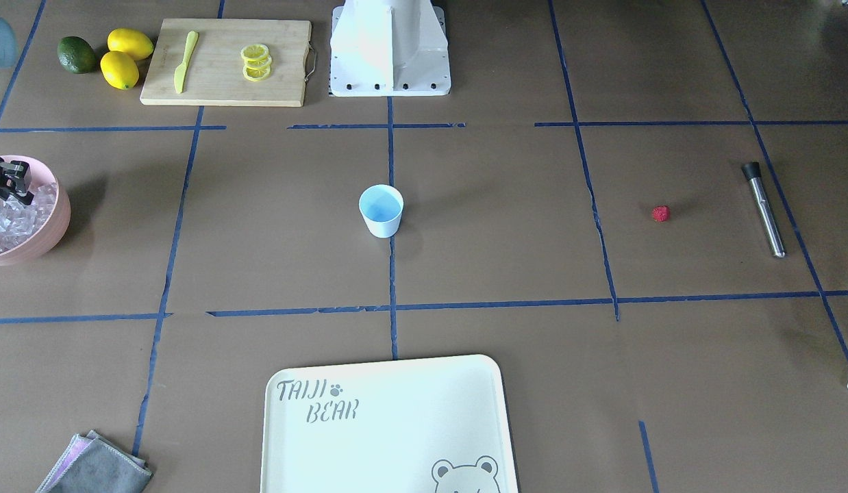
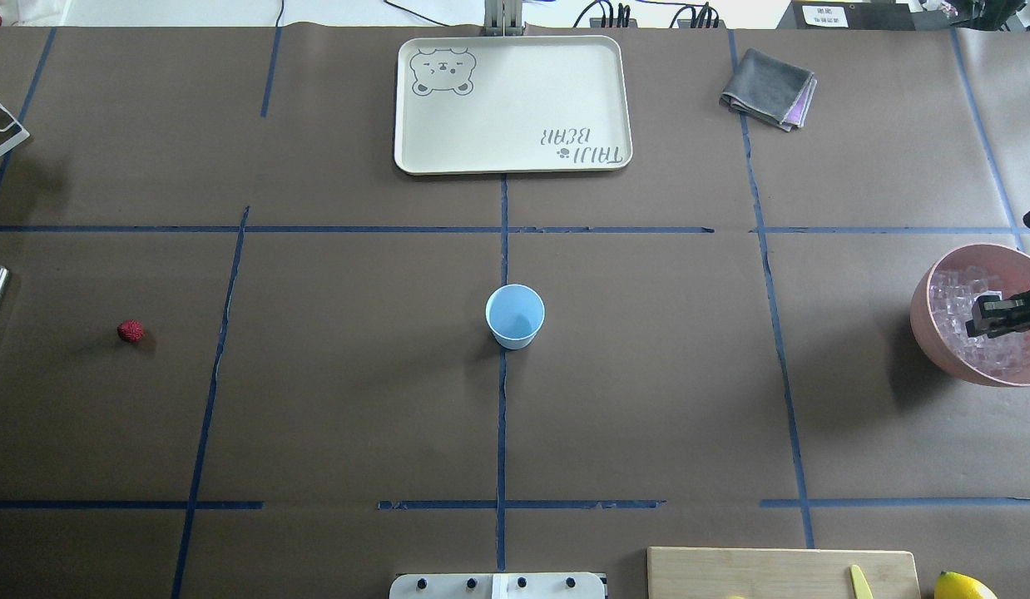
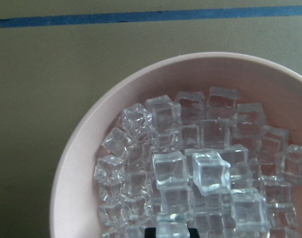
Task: Mash ice and strawberries in cup
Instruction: 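Lower the right gripper into the pink bowl and grasp an ice cube, then carry the ice cube with the right gripper over the light-blue cup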
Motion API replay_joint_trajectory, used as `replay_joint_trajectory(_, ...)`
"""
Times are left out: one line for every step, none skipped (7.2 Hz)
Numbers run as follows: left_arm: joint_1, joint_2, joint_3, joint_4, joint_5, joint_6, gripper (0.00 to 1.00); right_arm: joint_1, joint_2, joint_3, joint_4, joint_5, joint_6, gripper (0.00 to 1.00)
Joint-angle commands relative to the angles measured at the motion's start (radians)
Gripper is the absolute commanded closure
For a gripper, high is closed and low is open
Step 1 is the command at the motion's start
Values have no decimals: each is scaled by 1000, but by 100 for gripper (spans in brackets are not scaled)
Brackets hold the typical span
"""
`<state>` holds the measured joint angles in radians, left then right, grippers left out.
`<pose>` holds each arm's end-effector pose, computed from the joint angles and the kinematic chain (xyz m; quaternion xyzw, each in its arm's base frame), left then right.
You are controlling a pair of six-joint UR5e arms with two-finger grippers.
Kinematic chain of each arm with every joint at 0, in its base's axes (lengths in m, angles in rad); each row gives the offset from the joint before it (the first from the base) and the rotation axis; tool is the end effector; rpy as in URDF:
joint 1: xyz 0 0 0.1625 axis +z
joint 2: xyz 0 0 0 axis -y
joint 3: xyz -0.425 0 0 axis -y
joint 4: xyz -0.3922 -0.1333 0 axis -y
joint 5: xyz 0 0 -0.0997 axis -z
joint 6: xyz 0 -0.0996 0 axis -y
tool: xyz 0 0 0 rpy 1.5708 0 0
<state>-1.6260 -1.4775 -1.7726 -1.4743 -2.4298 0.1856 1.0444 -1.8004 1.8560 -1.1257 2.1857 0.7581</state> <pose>-0.0827 -0.4469 0.6070 0.0554 0.4127 0.0617 0.9071 -0.1461 -0.4024 0.5781 0.0135 -0.3762 0.0323 0.9259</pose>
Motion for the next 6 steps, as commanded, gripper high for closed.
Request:
replay_joint_trajectory(0,0,-1,0,0,0,0,25,-40,113,-40,5,-2,100)
replay_joint_trajectory(0,0,-2,0,2,0,0,26,-10,206,-192,5,-2,100)
replay_joint_trajectory(0,2,-17,0,2,0,0,23,122,239,-341,3,1,100)
replay_joint_trajectory(0,2,-21,0,2,0,0,-24,274,244,-471,-1,21,100)
replay_joint_trajectory(0,2,-22,0,2,0,0,-94,475,236,-658,-13,91,100)
replay_joint_trajectory(0,3,-21,0,2,0,0,-180,647,218,-786,-48,166,100)
